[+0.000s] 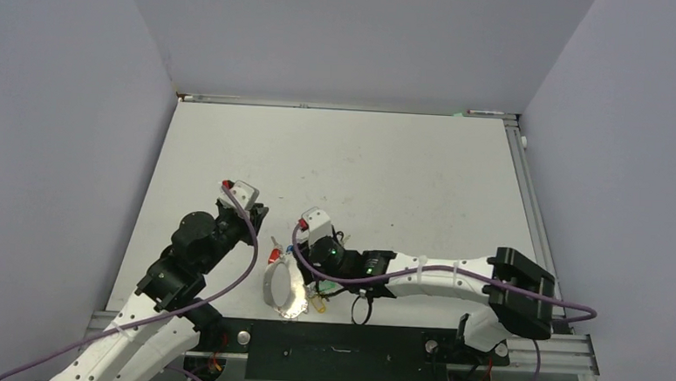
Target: Put the keys on the keyring
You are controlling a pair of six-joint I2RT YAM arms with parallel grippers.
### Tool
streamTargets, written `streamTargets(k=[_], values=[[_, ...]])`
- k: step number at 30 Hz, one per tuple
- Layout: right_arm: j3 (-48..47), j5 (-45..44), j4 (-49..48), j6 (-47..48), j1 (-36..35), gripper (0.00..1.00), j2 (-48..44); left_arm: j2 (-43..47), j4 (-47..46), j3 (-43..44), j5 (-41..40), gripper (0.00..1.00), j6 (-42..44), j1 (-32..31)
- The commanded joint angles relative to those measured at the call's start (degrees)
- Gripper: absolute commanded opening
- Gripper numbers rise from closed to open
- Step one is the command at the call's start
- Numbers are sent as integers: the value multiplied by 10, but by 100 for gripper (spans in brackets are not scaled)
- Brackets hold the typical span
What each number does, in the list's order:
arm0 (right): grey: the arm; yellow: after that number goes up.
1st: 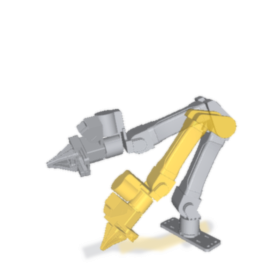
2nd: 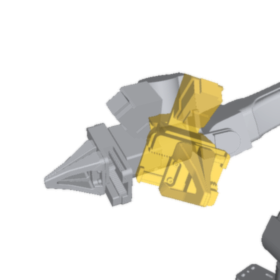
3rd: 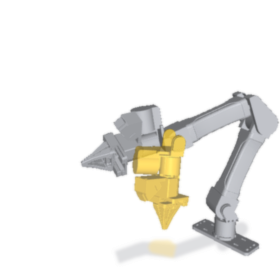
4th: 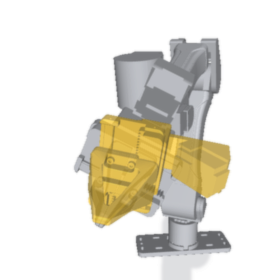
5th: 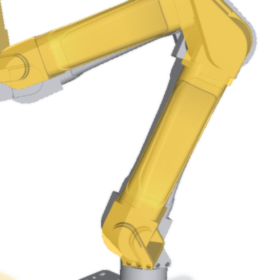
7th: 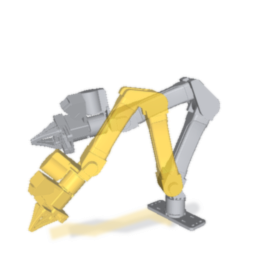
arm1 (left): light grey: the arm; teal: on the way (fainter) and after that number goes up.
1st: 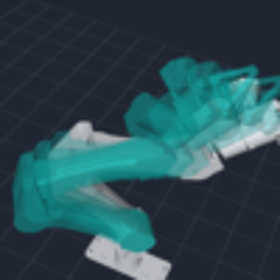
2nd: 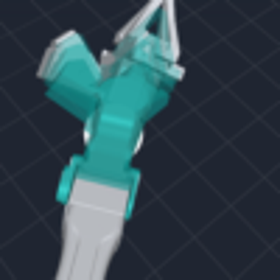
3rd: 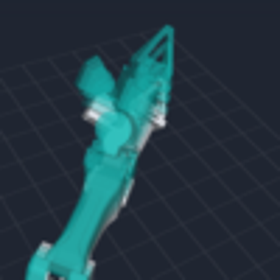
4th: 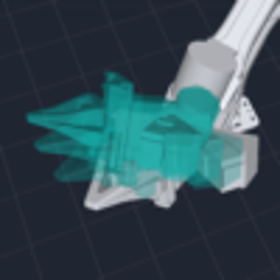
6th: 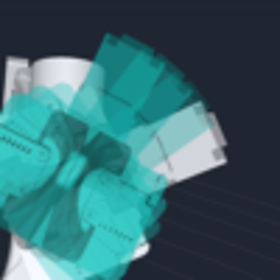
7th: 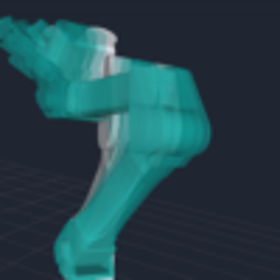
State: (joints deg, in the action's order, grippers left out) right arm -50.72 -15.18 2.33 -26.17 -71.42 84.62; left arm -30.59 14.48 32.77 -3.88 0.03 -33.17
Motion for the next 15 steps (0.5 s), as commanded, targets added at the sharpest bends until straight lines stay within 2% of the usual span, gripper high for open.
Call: streamTargets(k=[1,3,7,15], values=[[-75,-16,68,-91,-55,55,65,5,-9,24,-54,21,-25,5],[-99,-51,98,-98,-95,55,93,2,-8,25,-54,30,-27,5],[-126,-96,131,-116,-154,54,126,5,-7,25,-51,39,-28,7],[-143,-105,155,-150,-210,44,176,18,-8,22,-47,41,-28,7]])
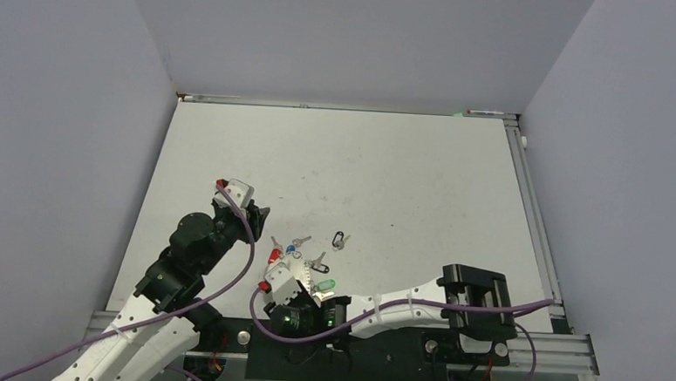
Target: Put the keys on the keyring
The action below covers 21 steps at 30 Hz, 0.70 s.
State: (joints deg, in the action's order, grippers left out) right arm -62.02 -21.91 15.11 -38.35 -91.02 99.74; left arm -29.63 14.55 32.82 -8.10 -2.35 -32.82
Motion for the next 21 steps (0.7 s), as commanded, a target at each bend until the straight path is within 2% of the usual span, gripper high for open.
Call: streamTargets(k=[1,6,14,19,21], values=[[-35,-46,33,-29,-19,44,35,11,-8,20,-5,41,-4,4],[-55,-94,60,-23,-32,40,76,15,-10,18,1,41,-4,4],[-62,-112,66,-24,-37,32,97,19,-11,15,5,41,-5,4],[-76,-130,93,-28,-44,14,113,17,-11,15,7,41,-5,4],[-78,-134,98,-28,-47,11,114,17,-11,15,8,41,-5,4]])
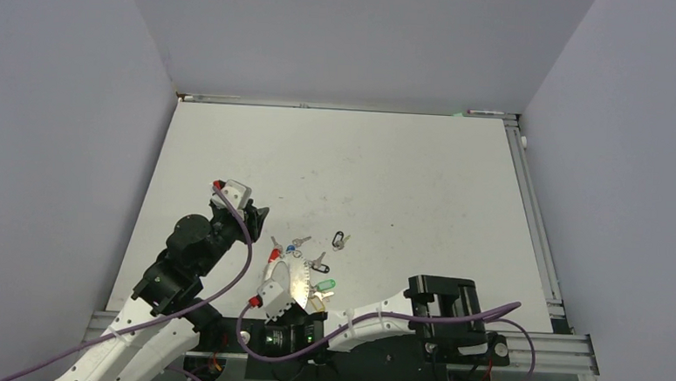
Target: Put the keys on the keyring
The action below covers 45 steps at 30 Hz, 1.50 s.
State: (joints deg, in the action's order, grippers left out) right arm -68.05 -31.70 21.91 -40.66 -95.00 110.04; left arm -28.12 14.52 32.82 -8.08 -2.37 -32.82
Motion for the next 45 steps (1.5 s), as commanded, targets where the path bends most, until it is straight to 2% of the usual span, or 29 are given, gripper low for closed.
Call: streamTargets(k=[1,6,13,19,24,33,39,45], values=[[-18,-38,31,-5,-9,8,10,2,-11,15,9,41,-3,4],[1,-55,20,14,-14,5,-31,13,-21,8,28,40,12,4],[84,-24,-51,129,-1,5,-162,56,-55,-13,99,40,38,4],[147,75,-107,254,46,5,-316,104,-96,-35,189,40,56,3],[175,181,-129,339,88,5,-401,134,-146,-56,283,43,52,3],[168,236,-88,444,92,5,-463,117,-215,-65,472,42,8,-7],[155,252,-82,480,93,5,-509,120,-234,-67,536,42,-12,-19],[124,286,-70,509,92,5,-523,114,-281,-83,586,41,-66,-28]])
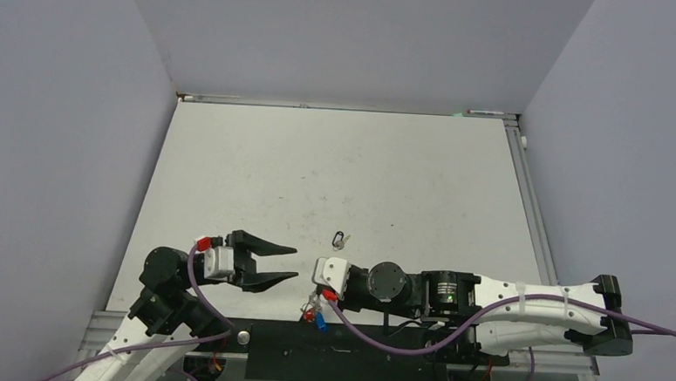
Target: Put the keys on the keyring
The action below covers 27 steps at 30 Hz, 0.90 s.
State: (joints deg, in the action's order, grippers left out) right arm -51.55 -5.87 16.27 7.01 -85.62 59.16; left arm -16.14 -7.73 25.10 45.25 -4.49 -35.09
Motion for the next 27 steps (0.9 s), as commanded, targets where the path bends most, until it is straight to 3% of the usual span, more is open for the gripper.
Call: streamTargets(k=[1,20,27], values=[[-46,33,-11,36,-1,5,-13,-10,-62,-6,56,39,-52,-6],[-88,54,2,64,-1,5,-1,-86,-58,-6,91,29,-70,-53],[-91,76,-2,64,-2,5,0,-100,-59,-4,87,18,-69,-60]])
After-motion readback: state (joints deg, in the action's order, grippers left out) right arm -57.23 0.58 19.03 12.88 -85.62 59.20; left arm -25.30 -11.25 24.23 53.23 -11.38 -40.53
